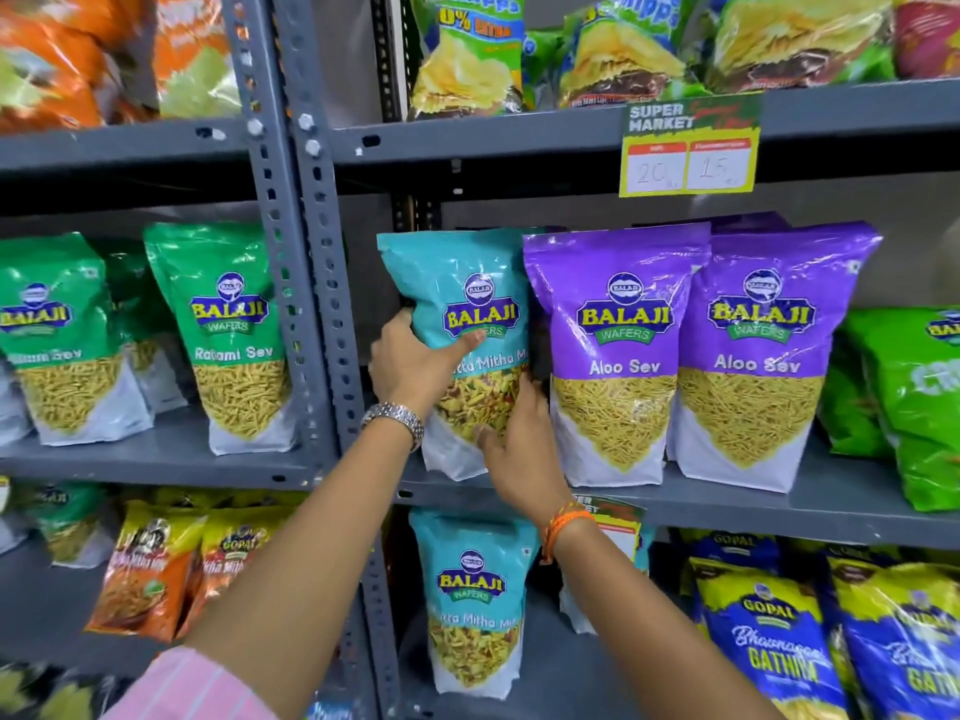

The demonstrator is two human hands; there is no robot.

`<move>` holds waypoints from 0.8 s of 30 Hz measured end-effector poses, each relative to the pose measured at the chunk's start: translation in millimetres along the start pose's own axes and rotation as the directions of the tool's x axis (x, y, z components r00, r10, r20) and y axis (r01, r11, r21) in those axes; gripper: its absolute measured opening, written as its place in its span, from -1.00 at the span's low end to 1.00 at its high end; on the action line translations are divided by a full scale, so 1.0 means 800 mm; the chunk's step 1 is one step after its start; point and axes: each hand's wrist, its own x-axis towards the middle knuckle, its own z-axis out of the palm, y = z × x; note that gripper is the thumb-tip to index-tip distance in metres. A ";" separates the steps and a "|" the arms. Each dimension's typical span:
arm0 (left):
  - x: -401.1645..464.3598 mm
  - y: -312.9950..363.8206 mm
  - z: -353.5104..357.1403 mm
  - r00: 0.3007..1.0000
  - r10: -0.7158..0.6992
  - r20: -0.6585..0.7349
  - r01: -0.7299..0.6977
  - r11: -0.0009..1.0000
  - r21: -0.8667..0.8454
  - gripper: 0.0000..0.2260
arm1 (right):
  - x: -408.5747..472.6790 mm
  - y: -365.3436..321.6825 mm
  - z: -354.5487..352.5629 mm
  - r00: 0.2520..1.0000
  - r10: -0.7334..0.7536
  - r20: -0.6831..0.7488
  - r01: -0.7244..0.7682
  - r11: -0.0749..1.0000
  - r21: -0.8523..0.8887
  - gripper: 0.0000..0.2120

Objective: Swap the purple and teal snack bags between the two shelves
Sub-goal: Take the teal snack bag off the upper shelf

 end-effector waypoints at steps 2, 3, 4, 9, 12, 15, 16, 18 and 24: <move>-0.010 0.006 -0.008 0.997 0.039 -0.069 -0.033 0.996 0.086 -0.41 | 0.009 -0.003 0.001 1.000 0.014 0.013 -0.014 1.000 -0.003 -0.24; -0.013 0.007 -0.011 0.993 0.060 -0.098 -0.048 0.992 0.121 -0.41 | 0.013 -0.004 0.001 1.000 0.022 0.017 -0.023 1.000 0.014 -0.27; -0.018 0.009 -0.014 0.990 0.077 -0.120 -0.059 0.987 0.147 -0.41 | 0.017 -0.005 0.000 0.999 0.027 0.021 -0.028 0.999 0.046 -0.31; -0.034 0.015 -0.039 0.963 0.147 -0.227 -0.095 0.970 0.223 -0.42 | 0.025 -0.010 -0.006 0.985 0.032 0.171 -0.102 0.902 0.419 -0.41; -0.042 0.021 -0.064 0.959 0.141 -0.244 -0.091 0.975 0.205 -0.46 | 0.023 -0.017 -0.013 0.959 0.014 0.283 -0.175 0.814 0.554 -0.33; -0.051 0.019 -0.092 0.972 0.146 -0.184 -0.126 0.985 0.118 -0.53 | 0.015 -0.028 -0.024 0.939 -0.030 0.342 -0.204 0.751 0.628 -0.41; -0.054 0.018 -0.100 0.981 0.134 -0.138 -0.127 0.990 0.058 -0.53 | 0.009 -0.032 -0.030 0.929 -0.059 0.366 -0.207 0.736 0.644 -0.44; -0.063 0.010 -0.111 0.992 0.120 -0.024 -0.122 0.987 -0.102 -0.45 | -0.010 -0.038 -0.043 0.906 -0.115 0.408 -0.203 0.727 0.656 -0.44; -0.133 -0.006 -0.108 0.972 0.083 0.218 0.000 0.934 -0.358 -0.51 | -0.088 -0.015 -0.086 0.900 -0.097 0.424 -0.200 0.773 0.602 -0.38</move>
